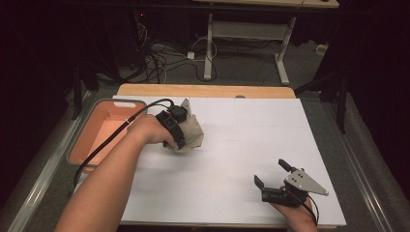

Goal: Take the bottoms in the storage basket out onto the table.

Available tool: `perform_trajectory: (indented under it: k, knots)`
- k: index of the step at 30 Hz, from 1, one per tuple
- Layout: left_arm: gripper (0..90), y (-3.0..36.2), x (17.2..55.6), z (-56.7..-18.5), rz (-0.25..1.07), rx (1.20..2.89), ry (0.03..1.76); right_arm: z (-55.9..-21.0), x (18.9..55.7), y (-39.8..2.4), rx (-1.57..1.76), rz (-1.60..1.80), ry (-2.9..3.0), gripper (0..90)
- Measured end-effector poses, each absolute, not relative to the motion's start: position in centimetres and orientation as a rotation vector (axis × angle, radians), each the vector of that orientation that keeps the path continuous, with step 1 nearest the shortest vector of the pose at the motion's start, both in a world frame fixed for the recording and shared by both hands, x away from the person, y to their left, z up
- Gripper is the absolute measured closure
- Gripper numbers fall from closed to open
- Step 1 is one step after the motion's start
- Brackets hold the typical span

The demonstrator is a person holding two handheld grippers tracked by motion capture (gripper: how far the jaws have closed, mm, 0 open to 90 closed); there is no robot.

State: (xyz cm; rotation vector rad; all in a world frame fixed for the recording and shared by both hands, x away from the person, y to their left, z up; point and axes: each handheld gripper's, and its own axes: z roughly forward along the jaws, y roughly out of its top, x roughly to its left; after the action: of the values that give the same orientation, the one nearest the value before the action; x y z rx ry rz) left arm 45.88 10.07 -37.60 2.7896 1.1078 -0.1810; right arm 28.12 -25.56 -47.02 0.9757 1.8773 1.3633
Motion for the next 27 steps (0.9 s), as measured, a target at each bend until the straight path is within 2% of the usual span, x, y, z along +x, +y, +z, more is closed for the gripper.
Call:
perform_trajectory:
  k: [27]
  knots:
    - [46.3,8.4,46.5,-41.6,-0.188,2.734,1.069,-47.1,28.2,-25.5,0.967,1.356,1.884,0.5]
